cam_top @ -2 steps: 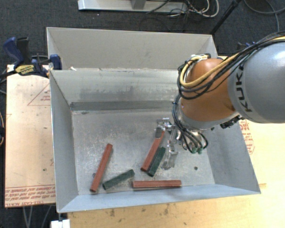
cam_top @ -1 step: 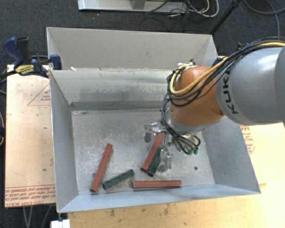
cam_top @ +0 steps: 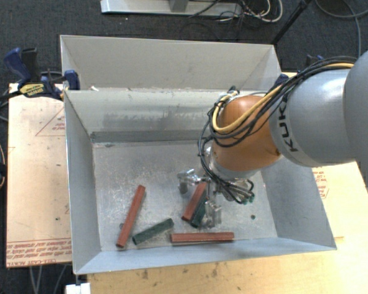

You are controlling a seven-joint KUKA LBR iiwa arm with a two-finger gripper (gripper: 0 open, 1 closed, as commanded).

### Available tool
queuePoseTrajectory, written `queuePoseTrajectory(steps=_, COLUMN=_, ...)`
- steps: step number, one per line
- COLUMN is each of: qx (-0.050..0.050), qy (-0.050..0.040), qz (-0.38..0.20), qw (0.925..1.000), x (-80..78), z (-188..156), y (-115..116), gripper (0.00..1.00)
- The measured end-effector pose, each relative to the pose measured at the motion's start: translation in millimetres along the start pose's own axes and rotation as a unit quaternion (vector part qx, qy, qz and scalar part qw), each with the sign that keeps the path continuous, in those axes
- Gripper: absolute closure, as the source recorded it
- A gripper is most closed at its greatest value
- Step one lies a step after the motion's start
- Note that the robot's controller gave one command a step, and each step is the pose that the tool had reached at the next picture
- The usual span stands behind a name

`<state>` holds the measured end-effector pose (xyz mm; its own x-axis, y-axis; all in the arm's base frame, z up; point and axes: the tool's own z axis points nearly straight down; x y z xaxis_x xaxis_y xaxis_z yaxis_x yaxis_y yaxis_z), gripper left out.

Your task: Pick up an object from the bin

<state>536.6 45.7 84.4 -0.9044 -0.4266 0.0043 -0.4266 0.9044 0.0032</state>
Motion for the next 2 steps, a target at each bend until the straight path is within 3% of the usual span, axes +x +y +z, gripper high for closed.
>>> queuePoseTrajectory(steps=1, qx=0.002, qy=-0.0045, qz=-0.031, qw=0.9995, x=-6.6, z=-36, y=-1, gripper=0.00)
queuePoseTrajectory(steps=2, qx=0.001, qy=-0.0031, qz=-0.052, qw=0.9986, x=-4.7, z=14, y=-16, gripper=0.00)
